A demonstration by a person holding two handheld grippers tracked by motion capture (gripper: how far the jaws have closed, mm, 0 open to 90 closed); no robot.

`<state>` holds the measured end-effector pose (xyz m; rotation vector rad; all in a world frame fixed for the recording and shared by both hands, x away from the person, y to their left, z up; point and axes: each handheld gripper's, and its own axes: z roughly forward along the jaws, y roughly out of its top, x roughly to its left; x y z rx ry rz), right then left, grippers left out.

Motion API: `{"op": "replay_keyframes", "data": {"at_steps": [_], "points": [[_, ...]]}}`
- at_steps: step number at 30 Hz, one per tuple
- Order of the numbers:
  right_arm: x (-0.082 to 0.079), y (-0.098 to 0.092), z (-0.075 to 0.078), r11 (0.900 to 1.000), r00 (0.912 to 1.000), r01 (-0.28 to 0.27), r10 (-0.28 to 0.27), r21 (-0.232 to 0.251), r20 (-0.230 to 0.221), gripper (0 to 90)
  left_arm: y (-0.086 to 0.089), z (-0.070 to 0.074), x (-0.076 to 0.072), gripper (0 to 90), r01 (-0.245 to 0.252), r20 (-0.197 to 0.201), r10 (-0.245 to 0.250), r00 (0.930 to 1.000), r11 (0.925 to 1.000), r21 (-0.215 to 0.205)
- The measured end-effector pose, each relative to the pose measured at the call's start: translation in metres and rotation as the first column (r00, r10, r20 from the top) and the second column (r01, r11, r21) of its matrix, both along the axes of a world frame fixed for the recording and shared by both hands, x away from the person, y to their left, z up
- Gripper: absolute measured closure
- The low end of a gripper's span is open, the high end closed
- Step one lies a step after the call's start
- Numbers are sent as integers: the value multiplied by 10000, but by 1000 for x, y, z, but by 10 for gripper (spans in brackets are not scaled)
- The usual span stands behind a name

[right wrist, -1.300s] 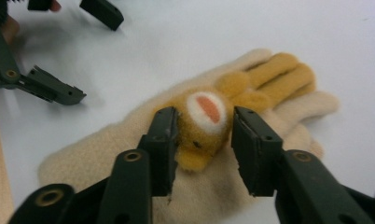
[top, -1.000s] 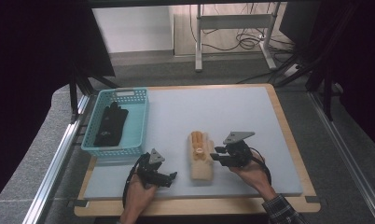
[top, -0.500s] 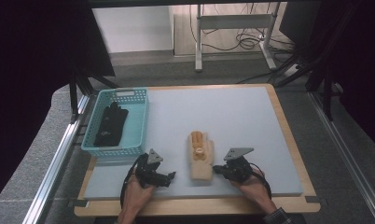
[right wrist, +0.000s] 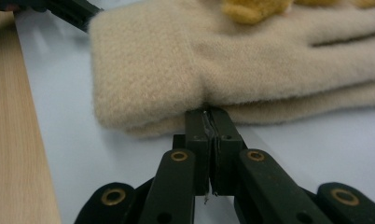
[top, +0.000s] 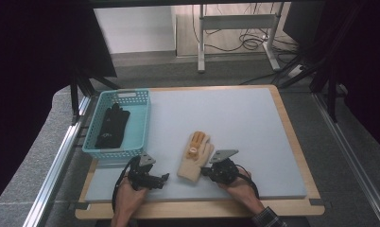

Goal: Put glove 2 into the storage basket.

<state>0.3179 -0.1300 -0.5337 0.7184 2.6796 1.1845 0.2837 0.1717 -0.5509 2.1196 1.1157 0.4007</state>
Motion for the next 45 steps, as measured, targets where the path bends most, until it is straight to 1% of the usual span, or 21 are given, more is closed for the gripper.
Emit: {"op": "replay_keyframes", "data": {"at_steps": [2,6,9,12,14,17,20,22,24,25,26,27,29,30,31,32,34,39,40,42,45], "points": [[1,8,0,10000,10000,-37,37,-24,62,859,3,0,0,86,3,50,-2,10000,10000,-48],[4,26,-2,9999,9996,-82,85,-102,274,860,2,0,0,83,-14,40,14,10000,10000,-19],[5,33,-2,9999,9993,-93,98,-133,362,860,2,0,0,82,-29,40,29,10000,10000,-12],[6,35,-2,9999,9994,-103,106,-91,340,860,2,0,0,79,-28,27,28,10000,10000,-18],[7,34,-3,10000,9996,-85,85,-12,261,857,2,-1,0,74,-81,19,81,10000,10000,-43],[4,30,0,9998,9990,-52,62,-212,438,823,1,-1,0,71,-169,30,169,9999,9998,-57],[4,24,3,9998,9987,72,-63,-171,505,804,1,-1,-1,70,-176,43,176,9998,9998,-56],[5,11,7,9993,9969,340,-329,-154,709,756,0,-1,-1,70,-174,62,175,9998,9998,-65],[6,8,8,9989,9963,444,-430,-170,741,737,0,-1,-1,70,-178,63,178,9998,9998,-62],[9,-5,11,9969,9936,784,-773,-99,827,691,0,-1,-1,69,-172,66,173,9998,9998,-50],[9,-5,11,9969,9936,784,-773,-99,827,691,0,-1,-1,69,-172,66,173,9998,9998,-50],[10,-10,12,9960,9926,887,-877,-88,835,667,0,-1,-1,69,-171,63,172,9998,9998,-47],[13,-24,13,9917,9881,1285,-1276,-52,856,607,0,-1,-1,69,-170,66,170,9998,9998,-44],[14,-37,14,9871,9830,1597,-1582,-91,928,558,0,-1,-1,68,-164,65,165,9998,9999,-40],[15,-42,14,9848,9807,1734,-1715,-117,939,530,0,-1,-1,66,-151,60,152,9999,9999,-43],[15,-42,14,9848,9807,1734,-1715,-117,939,530,0,-1,-1,65,-151,60,152,9999,9999,-43],[16,-61,14,9742,9699,2252,-2223,-184,997,454,0,-1,-1,63,-114,56,114,9999,9999,-31],[20,-91,12,9518,9481,3065,-3042,-105,928,327,0,-1,-1,53,-43,27,43,10000,10000,-16],[20,-99,12,9445,9401,3281,-3249,-159,1031,306,-1,-1,-1,46,-17,23,17,10000,10000,-9],[20,-107,10,9343,9293,3555,-3505,-249,1166,275,-1,-1,-1,35,88,-17,-88,10000,10000,9],[21,-113,7,9241,9196,3795,-3713,-455,1284,249,-1,-1,-1,14,145,-26,-145,9999,9999,50]]}}
